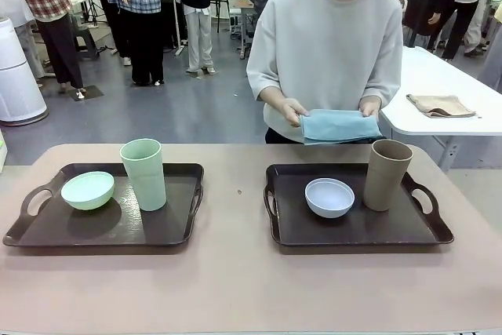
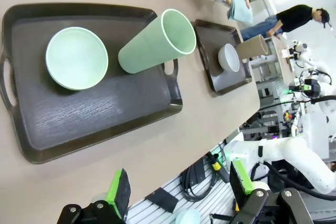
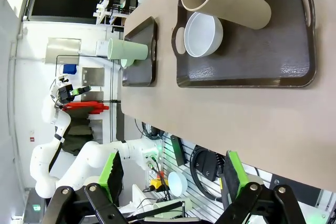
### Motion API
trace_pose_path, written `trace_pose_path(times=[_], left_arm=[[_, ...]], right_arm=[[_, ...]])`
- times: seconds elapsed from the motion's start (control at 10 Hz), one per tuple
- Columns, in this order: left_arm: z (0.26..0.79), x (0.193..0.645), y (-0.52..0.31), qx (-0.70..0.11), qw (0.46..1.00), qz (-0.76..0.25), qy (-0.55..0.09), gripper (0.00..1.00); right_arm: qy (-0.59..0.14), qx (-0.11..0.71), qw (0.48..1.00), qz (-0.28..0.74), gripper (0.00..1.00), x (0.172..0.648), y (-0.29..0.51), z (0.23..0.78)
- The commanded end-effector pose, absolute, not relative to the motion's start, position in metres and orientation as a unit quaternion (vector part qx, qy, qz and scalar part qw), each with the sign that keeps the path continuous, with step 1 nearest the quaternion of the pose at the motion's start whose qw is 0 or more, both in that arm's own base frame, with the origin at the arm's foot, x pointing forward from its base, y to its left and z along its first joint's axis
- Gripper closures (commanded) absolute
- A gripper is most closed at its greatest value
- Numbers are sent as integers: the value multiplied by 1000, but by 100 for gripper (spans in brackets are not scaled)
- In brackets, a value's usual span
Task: Set up a tray with a mat and arrange the tableware.
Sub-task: Pick up the Picnic Bowl and Reusable plastic cup from the Handle tray in front of the human's position and hold them in the air.
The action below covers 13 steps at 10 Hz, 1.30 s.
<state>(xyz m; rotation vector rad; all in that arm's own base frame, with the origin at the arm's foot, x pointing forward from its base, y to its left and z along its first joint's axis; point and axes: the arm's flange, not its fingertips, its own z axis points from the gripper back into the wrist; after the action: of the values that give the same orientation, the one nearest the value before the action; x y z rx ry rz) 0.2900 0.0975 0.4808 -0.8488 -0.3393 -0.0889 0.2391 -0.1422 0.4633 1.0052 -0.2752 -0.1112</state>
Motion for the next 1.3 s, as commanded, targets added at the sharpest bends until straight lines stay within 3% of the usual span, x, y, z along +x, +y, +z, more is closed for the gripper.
trace_pose_path(times=[0.0,1.2], left_arm=[[481,291,99,-414,893,-47,-169,0],[481,291,99,-414,893,-47,-169,0]], right_arm=[[-138,490,860,-44,0,241,-144,463],[-138,490,860,-44,0,241,-144,463]])
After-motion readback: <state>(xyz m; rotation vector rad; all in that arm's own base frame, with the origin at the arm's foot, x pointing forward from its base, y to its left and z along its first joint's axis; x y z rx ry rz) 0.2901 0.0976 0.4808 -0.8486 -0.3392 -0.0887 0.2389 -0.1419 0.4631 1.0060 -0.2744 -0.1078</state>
